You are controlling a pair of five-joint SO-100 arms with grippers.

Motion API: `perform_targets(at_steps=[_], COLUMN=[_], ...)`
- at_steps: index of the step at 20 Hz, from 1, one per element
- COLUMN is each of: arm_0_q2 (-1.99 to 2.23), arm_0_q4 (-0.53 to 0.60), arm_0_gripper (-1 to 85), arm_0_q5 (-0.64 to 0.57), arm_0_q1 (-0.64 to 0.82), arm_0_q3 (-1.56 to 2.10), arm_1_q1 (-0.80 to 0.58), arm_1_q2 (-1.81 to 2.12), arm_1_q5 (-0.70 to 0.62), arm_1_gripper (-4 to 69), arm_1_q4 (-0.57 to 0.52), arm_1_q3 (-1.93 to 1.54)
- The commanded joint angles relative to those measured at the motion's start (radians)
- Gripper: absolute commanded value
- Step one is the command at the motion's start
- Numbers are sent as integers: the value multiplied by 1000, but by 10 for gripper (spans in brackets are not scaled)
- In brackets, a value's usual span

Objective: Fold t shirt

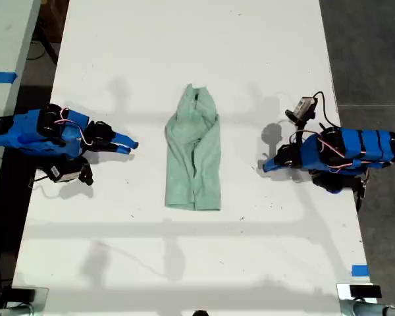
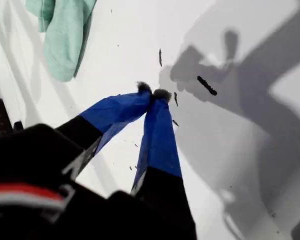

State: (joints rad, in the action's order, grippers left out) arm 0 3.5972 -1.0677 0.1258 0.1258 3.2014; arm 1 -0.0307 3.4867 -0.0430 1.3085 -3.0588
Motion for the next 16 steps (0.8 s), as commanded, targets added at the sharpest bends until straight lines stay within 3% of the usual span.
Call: perform_targets(at_steps=[1,16], arm_0_q2=[9,9], arm_0_q4=[-3,-3], arm_0_gripper=[170,170], arm_0_q5=[-17,-14], arm_0_q1=[-74,-126], arm_0_q3=[5,8], arm_1_q1=[8,9], arm_1_q2=[15,15], arm_1_q5=[8,9], arm_1_gripper=[10,10], arm_1_q4=[8,8], arm_1_q3=[-54,-54])
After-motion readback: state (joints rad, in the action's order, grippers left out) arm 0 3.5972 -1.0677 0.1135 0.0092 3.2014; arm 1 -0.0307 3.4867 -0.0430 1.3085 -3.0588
